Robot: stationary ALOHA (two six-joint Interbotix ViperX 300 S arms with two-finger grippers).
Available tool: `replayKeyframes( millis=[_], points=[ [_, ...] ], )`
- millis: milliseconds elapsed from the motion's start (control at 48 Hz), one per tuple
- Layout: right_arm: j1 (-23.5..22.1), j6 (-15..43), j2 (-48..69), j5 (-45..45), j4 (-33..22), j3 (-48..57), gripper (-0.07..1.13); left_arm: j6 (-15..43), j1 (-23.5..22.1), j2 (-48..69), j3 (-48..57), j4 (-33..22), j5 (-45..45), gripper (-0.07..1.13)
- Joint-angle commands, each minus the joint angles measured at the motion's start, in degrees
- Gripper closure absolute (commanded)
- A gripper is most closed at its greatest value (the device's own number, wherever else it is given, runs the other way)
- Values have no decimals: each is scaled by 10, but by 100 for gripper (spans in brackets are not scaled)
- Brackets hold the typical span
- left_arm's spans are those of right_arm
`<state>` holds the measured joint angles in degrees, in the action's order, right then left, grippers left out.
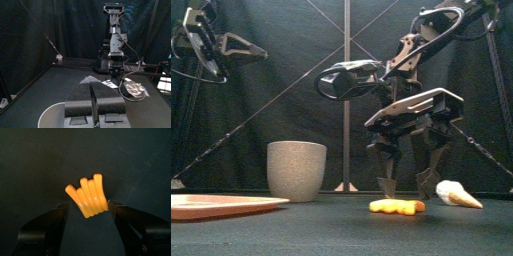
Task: Pick the fries then place it in the grey bowl
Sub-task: Pick the fries
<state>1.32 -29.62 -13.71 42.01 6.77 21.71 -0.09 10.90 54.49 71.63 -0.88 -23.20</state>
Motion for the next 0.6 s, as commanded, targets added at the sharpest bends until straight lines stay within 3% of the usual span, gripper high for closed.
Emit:
replayKeyframes(
  millis=[21, 375, 604],
  points=[
    [-4, 0, 3, -4, -2, -4, 11, 0, 3, -3, -8, -1, -7, 106],
    [-8, 3, -17, -7, -4, -8, 13, -1, 3, -3, -7, -2, -7, 106],
    [-8, 11, -18, -7, 2, -9, 37, -2, 3, -3, -5, -2, -7, 106]
  ],
)
